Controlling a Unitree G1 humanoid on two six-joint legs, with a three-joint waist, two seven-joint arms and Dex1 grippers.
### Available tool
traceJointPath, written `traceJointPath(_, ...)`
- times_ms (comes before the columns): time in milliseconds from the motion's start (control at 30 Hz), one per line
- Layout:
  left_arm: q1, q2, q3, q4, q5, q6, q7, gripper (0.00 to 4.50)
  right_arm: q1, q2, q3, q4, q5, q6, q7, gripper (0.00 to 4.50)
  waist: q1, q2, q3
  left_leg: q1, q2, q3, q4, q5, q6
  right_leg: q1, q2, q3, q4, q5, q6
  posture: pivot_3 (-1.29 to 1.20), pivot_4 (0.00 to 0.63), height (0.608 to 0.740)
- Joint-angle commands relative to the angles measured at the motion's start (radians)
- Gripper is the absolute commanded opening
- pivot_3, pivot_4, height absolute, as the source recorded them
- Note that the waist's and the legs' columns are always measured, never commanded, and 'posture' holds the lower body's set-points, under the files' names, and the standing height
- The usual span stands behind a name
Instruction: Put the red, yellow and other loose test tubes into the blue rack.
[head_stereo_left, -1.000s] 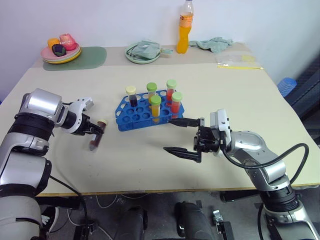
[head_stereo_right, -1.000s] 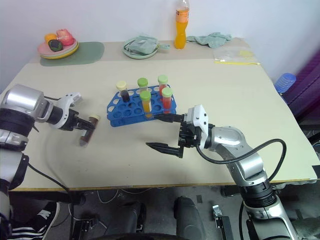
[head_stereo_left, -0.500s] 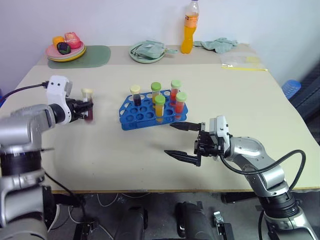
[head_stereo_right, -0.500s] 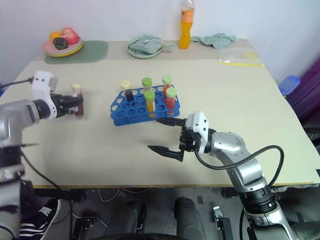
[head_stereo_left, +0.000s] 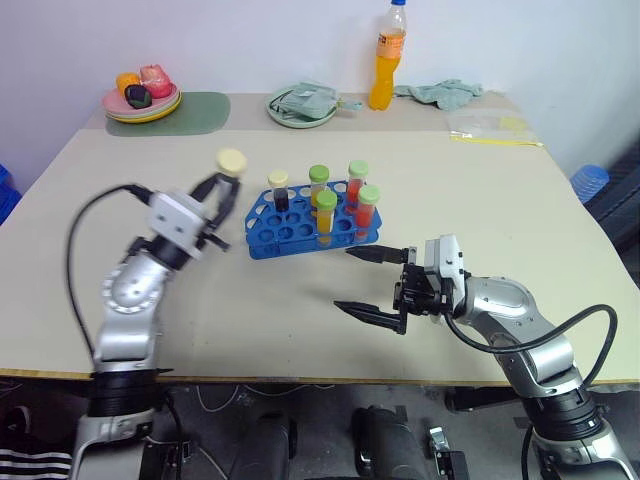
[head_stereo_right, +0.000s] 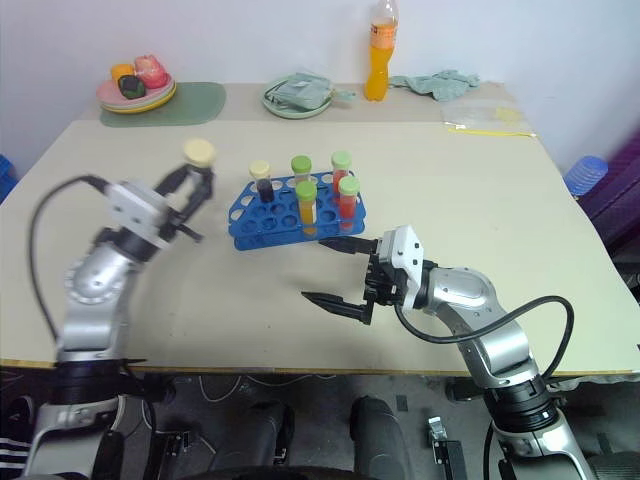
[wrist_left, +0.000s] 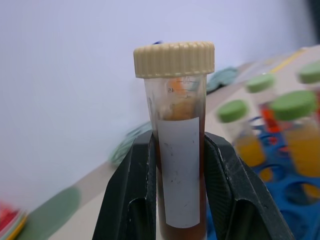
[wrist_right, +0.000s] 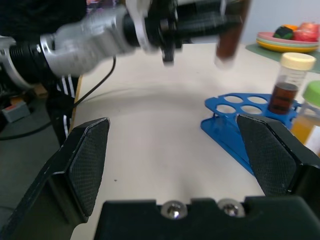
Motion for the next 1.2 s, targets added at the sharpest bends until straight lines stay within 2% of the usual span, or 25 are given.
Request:
traceJointPath(33,-0.052,-0.050,-0.039,0.119,0.026,-0.156,0.052,0.85,-0.015,-0.004,-0.029,-0.035,0.011,0.005,-0.021,4.50,0.000,0.000,0.000,0.000,0.000,0.000,0.000,0.000,0.000,0.000,0.001,0.000,0.000,0.000,0.000,0.00,0.150,0.740)
traceJointPath(133,-0.079,-0.100,-0.053,0.167,-0.010,-0.152,0.066,0.85,-0.005,-0.013,-0.035,-0.053,0.014,0.015,-0.029,4.50,0.002,0.000,0.000,0.000,0.000,0.000,0.000,0.000,0.000,0.000,0.001,0.000,0.001,0.000,0.000,0.00,0.150,0.740)
traceJointPath(433,-0.016,-0.138,-0.064,0.172,-0.103,-0.113,0.032,0.85,-0.016,-0.027,-0.053,-0.059,0.014,0.033,-0.049,4.50,-0.001,0.000,0.000,0.000,0.001,0.000,0.000,0.000,0.000,0.000,0.002,0.000,0.001,0.000,0.000,0.00,0.150,0.740)
traceJointPath(900,-0.006,-0.203,-0.106,0.175,-0.124,-0.059,0.027,0.85,-0.035,-0.024,-0.050,-0.061,0.005,0.040,-0.058,4.50,0.003,0.000,0.000,0.000,0.000,0.000,0.001,0.000,0.000,0.000,0.003,0.000,0.001,0.000,0.000,0.00,0.150,0.740)
traceJointPath(1067,-0.002,-0.217,-0.062,0.177,-0.171,0.009,0.061,0.85,-0.042,-0.023,-0.050,-0.054,0.000,0.035,-0.063,4.50,0.003,0.000,0.000,0.000,0.000,-0.001,0.001,0.000,0.000,0.000,0.003,0.000,0.001,0.000,0.000,0.00,0.150,0.740)
traceJointPath(1200,0.003,-0.202,-0.039,0.157,-0.206,0.023,0.053,2.71,-0.041,-0.025,-0.050,-0.048,-0.005,0.028,-0.062,4.50,0.000,0.000,0.000,0.000,0.000,-0.001,0.001,0.000,0.000,0.000,0.003,0.000,0.001,0.000,0.000,0.00,0.150,0.740)
